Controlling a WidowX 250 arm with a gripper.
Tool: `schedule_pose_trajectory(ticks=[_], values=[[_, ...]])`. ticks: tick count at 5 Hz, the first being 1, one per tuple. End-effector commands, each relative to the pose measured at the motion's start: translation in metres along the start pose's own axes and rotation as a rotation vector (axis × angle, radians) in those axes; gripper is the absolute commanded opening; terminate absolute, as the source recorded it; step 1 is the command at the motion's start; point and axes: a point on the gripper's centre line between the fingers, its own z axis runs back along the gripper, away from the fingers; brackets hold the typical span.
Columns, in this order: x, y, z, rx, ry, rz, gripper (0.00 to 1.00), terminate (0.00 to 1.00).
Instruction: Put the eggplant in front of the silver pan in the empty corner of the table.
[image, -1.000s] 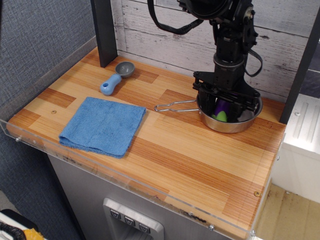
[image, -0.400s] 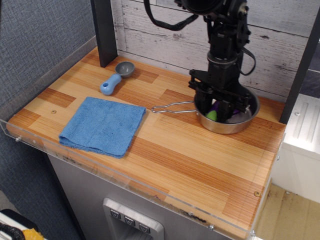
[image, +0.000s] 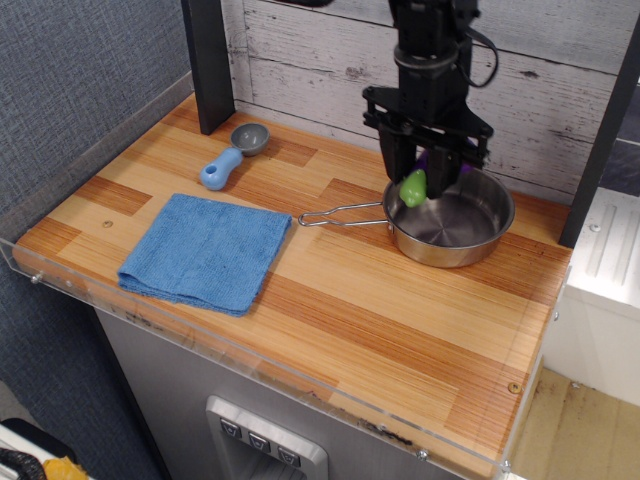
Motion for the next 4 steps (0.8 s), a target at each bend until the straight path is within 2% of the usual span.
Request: schedule_pose_trajectory(ticks=[1,2,3,4], values=[[-0.017,-0.005,0.054,-0.003,-0.095,-0.047,0.0,0.0],[-0.051,-0.014,0.056,-0.012,-0.072,-0.065,0.0,0.0],[-0.079,-0.023,0.055,0.012,-0.039,-0.075,0.0,0.0],[-0.094,-0.029,0.049,0.02,-0.017,-0.077,0.0,0.0]])
